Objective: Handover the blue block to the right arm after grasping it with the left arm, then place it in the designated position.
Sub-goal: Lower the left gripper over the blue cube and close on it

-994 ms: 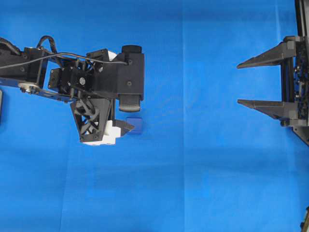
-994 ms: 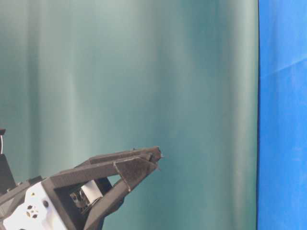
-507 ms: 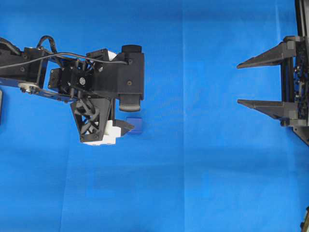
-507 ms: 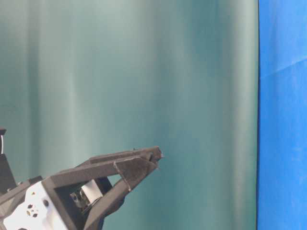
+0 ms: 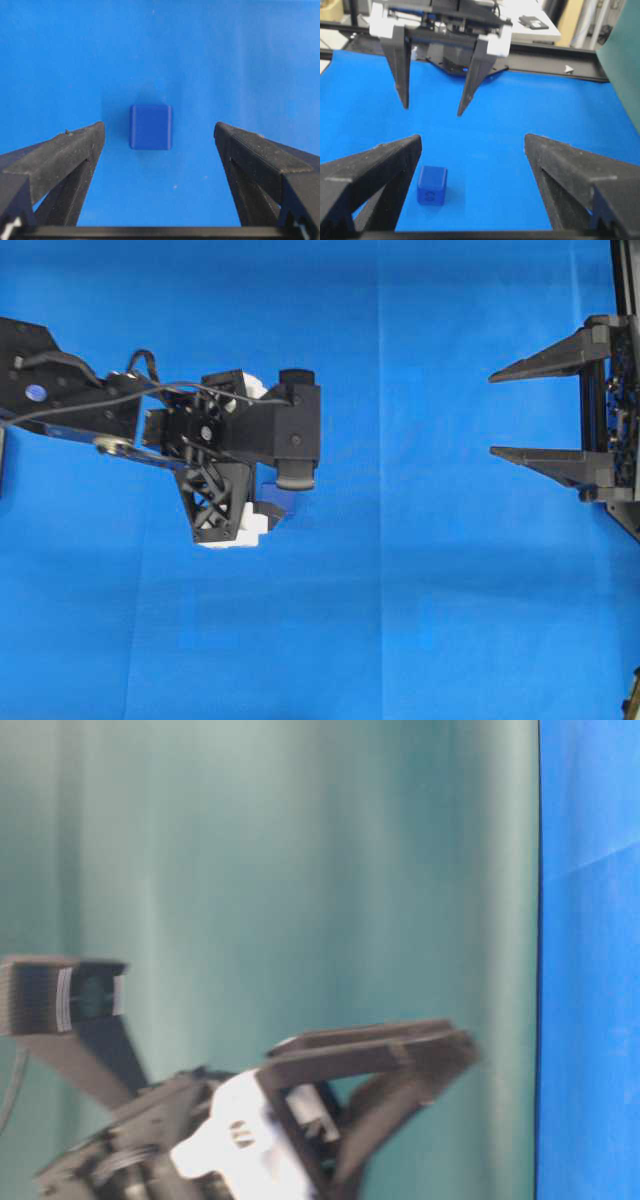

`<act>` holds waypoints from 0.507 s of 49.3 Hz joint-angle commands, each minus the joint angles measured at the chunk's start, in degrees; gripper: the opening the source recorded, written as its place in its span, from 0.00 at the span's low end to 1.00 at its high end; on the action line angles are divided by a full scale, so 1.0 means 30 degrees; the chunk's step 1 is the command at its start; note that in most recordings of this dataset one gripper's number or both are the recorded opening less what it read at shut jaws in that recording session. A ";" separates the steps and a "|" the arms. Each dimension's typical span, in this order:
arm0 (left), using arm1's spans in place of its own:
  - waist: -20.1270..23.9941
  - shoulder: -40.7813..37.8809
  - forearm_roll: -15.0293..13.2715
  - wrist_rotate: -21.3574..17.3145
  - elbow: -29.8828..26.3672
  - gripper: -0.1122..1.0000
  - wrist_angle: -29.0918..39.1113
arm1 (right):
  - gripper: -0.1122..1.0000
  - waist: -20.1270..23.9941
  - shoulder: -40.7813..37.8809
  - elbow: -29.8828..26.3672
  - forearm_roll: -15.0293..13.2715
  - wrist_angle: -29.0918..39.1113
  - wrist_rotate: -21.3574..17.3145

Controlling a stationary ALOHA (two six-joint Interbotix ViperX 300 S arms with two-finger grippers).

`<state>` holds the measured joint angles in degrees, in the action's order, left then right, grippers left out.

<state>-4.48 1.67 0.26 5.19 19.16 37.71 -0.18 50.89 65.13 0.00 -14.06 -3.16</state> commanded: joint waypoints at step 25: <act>-0.0264 -0.2490 0.0029 0.0498 0.1729 0.94 -0.4102 | 0.98 -0.0117 -0.0322 -0.0498 0.0059 -0.0146 -0.0029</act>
<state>-4.92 -6.77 0.18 6.15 24.52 26.63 -0.35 50.27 65.13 0.00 -14.06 -3.16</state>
